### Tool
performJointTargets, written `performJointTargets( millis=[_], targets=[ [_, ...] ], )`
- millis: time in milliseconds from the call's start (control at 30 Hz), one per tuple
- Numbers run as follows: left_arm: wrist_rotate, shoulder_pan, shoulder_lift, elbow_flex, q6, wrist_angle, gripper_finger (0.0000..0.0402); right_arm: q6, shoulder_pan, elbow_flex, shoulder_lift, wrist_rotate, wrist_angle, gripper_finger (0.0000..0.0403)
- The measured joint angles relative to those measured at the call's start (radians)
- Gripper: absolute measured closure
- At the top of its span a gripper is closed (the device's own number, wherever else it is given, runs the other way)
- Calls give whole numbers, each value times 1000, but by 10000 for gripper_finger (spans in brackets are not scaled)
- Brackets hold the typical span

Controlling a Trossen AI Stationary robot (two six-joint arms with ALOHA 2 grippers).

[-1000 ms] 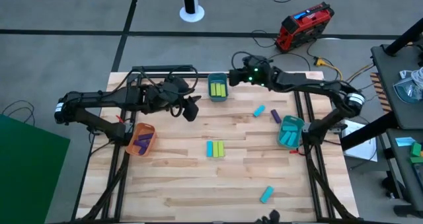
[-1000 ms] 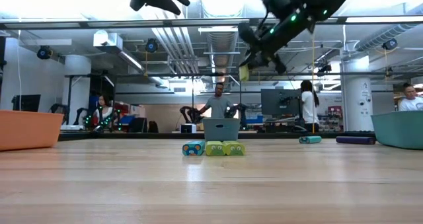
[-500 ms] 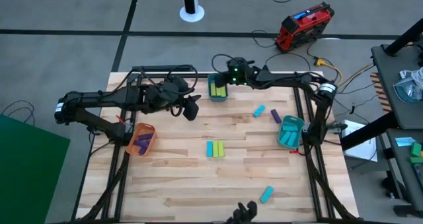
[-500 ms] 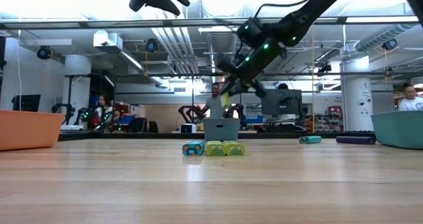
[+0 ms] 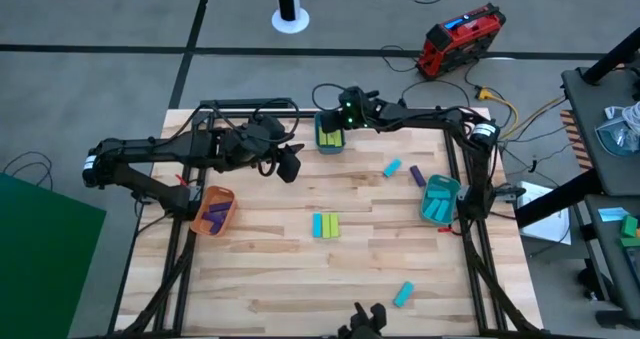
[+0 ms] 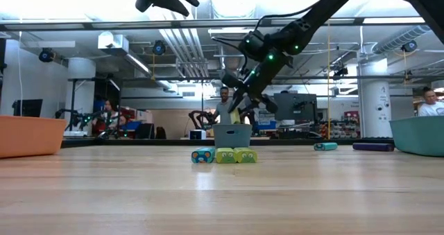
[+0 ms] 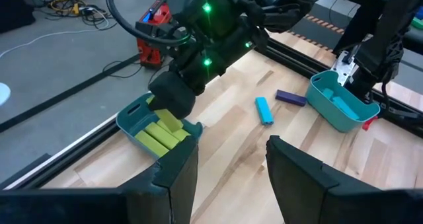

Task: Sort blocks
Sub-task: Put the green block into the blue bin, then put the blue block into the light blue bin

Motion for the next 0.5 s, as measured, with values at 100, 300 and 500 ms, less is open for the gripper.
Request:
performJointTargets(
  millis=[100, 300, 500],
  targets=[
    [0, 0, 0, 0, -3, 0, 245, 0, 0, 5, 0, 0, 3, 339],
    [0, 0, 0, 0, -19, 0, 245, 5, 0, 6, 0, 0, 2, 296],
    [0, 0, 0, 0, -25, 1, 245, 0, 0, 6, 0, 0, 2, 250]
  ],
)
